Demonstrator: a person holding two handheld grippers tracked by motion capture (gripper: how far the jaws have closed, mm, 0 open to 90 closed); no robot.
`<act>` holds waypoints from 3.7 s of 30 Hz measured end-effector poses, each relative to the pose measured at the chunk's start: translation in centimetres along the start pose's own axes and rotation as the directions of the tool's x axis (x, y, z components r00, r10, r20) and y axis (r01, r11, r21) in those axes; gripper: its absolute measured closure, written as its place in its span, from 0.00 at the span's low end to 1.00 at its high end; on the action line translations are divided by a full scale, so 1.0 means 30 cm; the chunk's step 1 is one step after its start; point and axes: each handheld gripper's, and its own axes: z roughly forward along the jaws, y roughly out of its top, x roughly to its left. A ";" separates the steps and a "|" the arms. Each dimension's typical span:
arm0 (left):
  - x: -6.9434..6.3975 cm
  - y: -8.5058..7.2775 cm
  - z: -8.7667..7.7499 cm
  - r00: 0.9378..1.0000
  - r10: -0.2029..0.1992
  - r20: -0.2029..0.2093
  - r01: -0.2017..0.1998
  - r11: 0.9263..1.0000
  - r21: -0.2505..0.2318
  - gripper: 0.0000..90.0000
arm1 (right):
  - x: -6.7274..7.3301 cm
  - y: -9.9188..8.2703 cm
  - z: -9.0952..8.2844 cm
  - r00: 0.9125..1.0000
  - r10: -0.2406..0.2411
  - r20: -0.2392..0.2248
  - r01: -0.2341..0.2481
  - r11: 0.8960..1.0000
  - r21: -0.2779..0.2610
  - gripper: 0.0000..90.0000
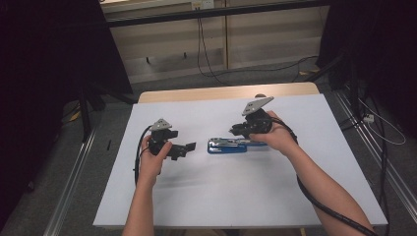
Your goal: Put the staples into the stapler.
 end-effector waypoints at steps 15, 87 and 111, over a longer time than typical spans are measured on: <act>0.008 -0.012 -0.028 1.000 -0.004 -0.007 0.004 1.000 -0.011 0.05 | 0.019 0.030 0.058 0.997 -0.047 -0.064 0.048 0.999 0.022 0.89; 0.023 -0.030 -0.028 1.000 -0.023 -0.005 0.023 1.000 0.000 0.05 | -0.016 0.052 0.201 0.960 -0.170 -0.224 0.184 0.982 0.043 0.89; 0.023 -0.030 -0.028 1.000 -0.021 -0.002 0.021 1.000 0.000 0.05 | -0.017 0.040 0.226 0.950 -0.196 -0.242 0.216 0.975 0.059 0.89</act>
